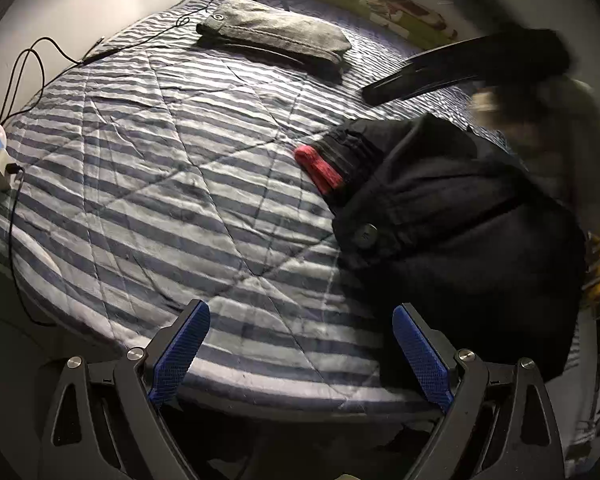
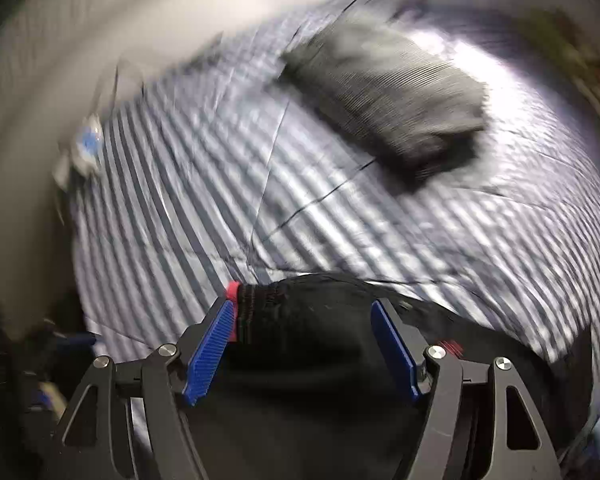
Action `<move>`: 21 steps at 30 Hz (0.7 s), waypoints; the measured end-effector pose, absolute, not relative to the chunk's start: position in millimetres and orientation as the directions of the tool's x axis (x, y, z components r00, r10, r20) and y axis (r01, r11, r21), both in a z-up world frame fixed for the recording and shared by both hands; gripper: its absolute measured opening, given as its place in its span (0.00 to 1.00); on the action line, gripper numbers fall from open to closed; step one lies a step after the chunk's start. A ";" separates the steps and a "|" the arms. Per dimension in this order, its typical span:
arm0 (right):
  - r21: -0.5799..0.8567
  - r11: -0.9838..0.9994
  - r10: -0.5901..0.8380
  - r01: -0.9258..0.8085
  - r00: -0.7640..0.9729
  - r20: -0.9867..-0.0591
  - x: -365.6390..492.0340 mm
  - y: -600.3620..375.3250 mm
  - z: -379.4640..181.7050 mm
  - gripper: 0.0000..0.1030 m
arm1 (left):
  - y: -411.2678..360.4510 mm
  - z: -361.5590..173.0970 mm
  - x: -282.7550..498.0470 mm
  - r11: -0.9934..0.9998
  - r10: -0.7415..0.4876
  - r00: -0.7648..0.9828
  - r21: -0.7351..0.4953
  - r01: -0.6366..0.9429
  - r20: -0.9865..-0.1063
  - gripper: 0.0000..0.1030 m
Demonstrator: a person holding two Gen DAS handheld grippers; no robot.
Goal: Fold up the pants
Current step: 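Lift the black trousers with the right tool and lay them flat on the bed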
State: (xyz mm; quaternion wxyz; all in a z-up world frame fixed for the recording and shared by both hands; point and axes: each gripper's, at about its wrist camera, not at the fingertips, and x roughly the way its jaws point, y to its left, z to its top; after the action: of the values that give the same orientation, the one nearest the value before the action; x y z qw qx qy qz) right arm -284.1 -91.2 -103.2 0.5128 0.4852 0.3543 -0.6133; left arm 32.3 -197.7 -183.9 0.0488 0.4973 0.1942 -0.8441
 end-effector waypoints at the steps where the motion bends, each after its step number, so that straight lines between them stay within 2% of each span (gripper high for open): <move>1: 0.056 -0.196 -0.261 0.979 0.003 -0.965 -279.2 -96.5 -116.4 0.65 | -198.2 -184.0 32.7 -0.921 0.111 -0.501 -0.279 0.273 -0.858 0.92; 5: 0.070 -0.094 -0.185 0.993 0.052 -0.981 -265.0 -112.1 -152.7 0.65 | -203.7 -188.1 32.8 -0.918 0.118 -0.496 -0.285 0.275 -0.860 0.92; 9: 0.013 -0.017 -0.126 1.000 0.010 -0.992 -249.9 -112.0 -171.4 0.65 | -212.8 -192.4 32.0 -0.906 0.127 -0.500 -0.305 0.293 -0.857 0.92; 10: -0.009 -0.005 -0.112 1.000 -0.010 -0.994 -245.1 -108.9 -177.7 0.63 | -215.1 -193.1 32.1 -0.903 0.128 -0.501 -0.309 0.299 -0.856 0.92; 11: -0.010 0.001 -0.124 1.000 -0.010 -0.992 -241.7 -105.7 -178.3 0.49 | -217.5 -193.8 32.4 -0.900 0.130 -0.501 -0.314 0.303 -0.856 0.92; 12: 0.006 0.010 -0.141 1.000 0.007 -0.990 -238.4 -102.0 -175.8 0.42 | -219.7 -194.0 32.8 -0.898 0.130 -0.503 -0.316 0.305 -0.855 0.92; 14: -0.066 0.019 -0.162 0.998 -0.062 -0.985 -231.7 -94.4 -166.8 0.22 | -223.2 -194.0 33.1 -0.897 0.126 -0.507 -0.316 0.309 -0.853 0.92; 17: -0.064 -0.059 -0.204 0.996 -0.075 -0.976 -237.8 -84.6 -140.1 0.17 | -230.7 -190.6 34.9 -0.893 0.114 -0.523 -0.318 0.319 -0.845 0.92; 21: -0.090 -0.113 -0.400 0.989 -0.129 -0.907 -242.5 -66.1 -59.6 0.16 | -244.2 -186.8 37.3 -0.884 0.102 -0.541 -0.325 0.335 -0.835 0.92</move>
State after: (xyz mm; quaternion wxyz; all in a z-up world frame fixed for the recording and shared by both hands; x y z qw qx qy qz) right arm -242.5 -66.1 -59.6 0.5405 0.3789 0.3888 -0.6428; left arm 37.3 -244.2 -186.8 0.0689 0.4742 0.2306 -0.8469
